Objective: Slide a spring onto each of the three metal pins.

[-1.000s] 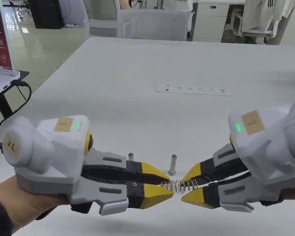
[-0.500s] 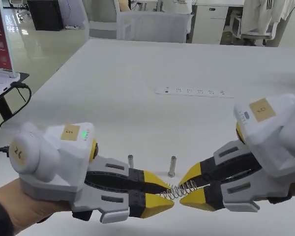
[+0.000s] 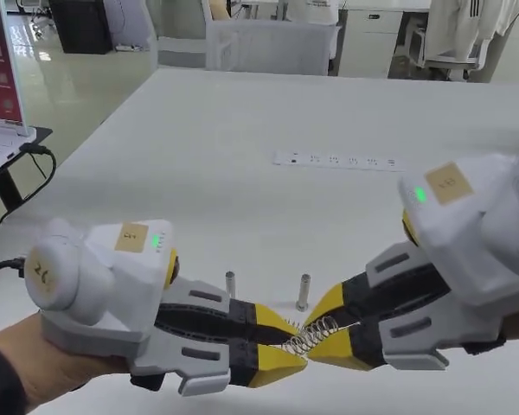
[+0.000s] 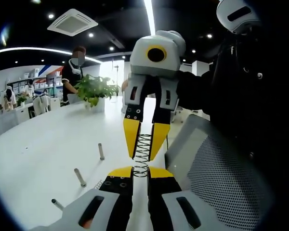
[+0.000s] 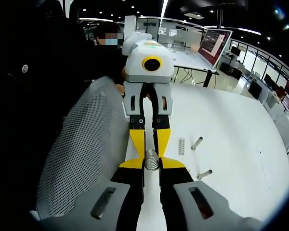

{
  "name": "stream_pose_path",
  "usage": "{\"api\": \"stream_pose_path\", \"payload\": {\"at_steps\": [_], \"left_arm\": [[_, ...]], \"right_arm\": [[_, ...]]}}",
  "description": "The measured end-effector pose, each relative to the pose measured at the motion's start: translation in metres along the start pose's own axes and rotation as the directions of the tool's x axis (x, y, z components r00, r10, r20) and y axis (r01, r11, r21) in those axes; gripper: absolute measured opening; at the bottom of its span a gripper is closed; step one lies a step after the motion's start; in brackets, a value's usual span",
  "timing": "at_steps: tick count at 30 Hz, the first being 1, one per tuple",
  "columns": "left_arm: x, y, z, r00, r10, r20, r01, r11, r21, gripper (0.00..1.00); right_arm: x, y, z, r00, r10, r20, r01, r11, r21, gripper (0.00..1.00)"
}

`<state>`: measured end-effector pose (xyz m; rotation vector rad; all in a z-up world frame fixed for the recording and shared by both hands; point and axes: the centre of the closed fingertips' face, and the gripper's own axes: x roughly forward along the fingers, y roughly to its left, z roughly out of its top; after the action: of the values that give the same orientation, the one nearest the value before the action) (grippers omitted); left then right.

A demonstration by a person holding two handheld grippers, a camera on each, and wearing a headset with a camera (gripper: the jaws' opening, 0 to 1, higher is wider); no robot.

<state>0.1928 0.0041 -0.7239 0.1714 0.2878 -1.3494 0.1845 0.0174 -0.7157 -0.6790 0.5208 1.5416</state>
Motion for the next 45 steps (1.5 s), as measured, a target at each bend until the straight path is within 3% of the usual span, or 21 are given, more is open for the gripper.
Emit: {"api": "stream_pose_path", "payload": {"at_steps": [16,28,41,45], "left_arm": [[0.002,0.004,-0.004,0.9997,0.017,-0.015,-0.017,1.0,0.0,0.04],[0.0,0.01,-0.007,0.9989,0.042,-0.022,-0.042,0.999,-0.012,0.23],[-0.005,0.024,-0.016,0.9932,0.107,-0.046,-0.109,0.993,-0.043,0.48],[-0.009,0.028,-0.02,0.9907,0.124,-0.055,-0.127,0.991,-0.045,0.51]], "right_arm": [[0.003,-0.002,0.004,0.9995,0.003,-0.031,-0.004,1.0,-0.013,0.09],[0.0,-0.005,0.004,0.9991,-0.005,-0.043,0.004,1.0,-0.014,0.09],[-0.013,-0.017,-0.008,0.9962,-0.045,-0.075,0.045,0.999,0.0,0.09],[-0.016,-0.021,-0.014,0.9945,-0.055,-0.089,0.056,0.998,0.005,0.09]]}}
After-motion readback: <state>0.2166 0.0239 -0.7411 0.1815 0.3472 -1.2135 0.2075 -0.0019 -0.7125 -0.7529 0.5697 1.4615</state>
